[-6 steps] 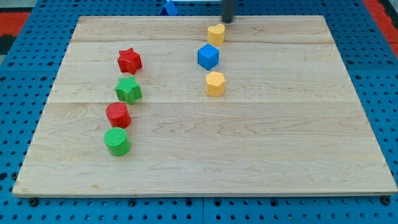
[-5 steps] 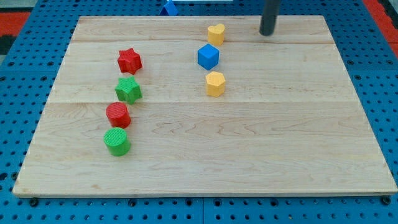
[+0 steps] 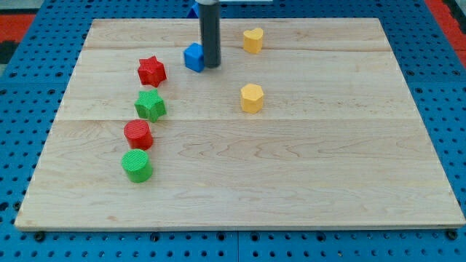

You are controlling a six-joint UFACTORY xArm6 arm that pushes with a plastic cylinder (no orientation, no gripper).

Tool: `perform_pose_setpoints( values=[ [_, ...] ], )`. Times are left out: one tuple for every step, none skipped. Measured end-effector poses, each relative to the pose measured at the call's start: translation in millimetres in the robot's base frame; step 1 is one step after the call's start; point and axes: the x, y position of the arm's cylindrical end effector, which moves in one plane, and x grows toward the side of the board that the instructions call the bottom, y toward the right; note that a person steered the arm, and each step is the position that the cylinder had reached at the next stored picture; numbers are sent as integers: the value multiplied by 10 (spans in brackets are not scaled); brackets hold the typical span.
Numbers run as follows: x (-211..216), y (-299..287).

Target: Move the blue cube above the red star

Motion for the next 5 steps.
perform_pose_setpoints(
  values=[
    [-399,-316],
    [6,-94],
    [119,-585],
    [-290,-635],
    [-366,-471]
  ],
)
